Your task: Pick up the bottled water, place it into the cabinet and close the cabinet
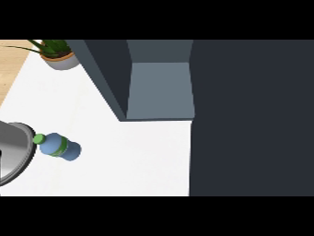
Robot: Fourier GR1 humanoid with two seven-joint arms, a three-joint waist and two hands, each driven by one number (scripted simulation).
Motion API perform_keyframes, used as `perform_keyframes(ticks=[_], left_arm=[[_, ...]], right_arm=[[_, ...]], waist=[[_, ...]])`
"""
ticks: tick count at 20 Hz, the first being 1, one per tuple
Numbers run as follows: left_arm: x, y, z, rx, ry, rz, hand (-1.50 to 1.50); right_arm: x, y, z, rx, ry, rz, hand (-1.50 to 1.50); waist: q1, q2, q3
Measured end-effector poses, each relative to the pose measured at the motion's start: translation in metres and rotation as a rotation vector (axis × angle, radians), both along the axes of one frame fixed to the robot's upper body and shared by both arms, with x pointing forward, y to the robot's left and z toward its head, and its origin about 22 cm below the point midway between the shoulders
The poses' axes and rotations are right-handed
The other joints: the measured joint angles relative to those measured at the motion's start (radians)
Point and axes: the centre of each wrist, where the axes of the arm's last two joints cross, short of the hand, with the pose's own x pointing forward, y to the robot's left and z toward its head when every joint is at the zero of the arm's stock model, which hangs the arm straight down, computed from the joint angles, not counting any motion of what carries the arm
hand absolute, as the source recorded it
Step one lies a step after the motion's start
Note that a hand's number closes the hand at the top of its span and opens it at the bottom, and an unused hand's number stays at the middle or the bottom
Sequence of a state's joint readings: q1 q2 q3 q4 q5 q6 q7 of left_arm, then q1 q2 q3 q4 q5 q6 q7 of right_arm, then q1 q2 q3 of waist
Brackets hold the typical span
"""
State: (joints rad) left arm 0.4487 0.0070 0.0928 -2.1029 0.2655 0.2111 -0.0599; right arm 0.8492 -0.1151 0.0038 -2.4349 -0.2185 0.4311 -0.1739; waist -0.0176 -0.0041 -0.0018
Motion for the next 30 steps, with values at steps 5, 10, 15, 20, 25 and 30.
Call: perform_keyframes(ticks=[5,10,15,20,25,30], left_arm=[[0.009,0.013,-0.034,-0.005,0.049,0.005,-1.5],[0.021,0.018,-0.064,-0.01,0.083,0.001,-1.5],[0.035,0.023,-0.096,-0.032,0.101,0.0,-1.5],[0.047,0.033,-0.123,-0.04,0.111,0.006,-1.5],[0.058,0.035,-0.147,-0.045,0.115,0.023,-1.5],[0.063,0.046,-0.164,-0.035,0.121,0.047,-1.5]], right_arm=[[-0.009,0.0,-0.002,0.009,0.006,0.015,-1.5],[-0.019,-0.003,-0.003,0.013,0.011,0.019,-1.5],[-0.025,-0.004,-0.005,0.02,0.011,0.02,-1.5],[-0.033,-0.008,-0.005,0.01,0.01,0.011,-1.5],[-0.04,-0.013,-0.004,-0.008,0.013,0.007,-1.5],[-0.044,-0.017,-0.003,-0.016,0.009,0.004,-1.5]], waist=[[-0.002,0.002,0.0],[-0.003,0.002,0.0],[-0.003,0.003,0.0],[-0.004,0.004,0.0],[-0.003,0.004,0.0],[-0.001,0.005,0.0]])
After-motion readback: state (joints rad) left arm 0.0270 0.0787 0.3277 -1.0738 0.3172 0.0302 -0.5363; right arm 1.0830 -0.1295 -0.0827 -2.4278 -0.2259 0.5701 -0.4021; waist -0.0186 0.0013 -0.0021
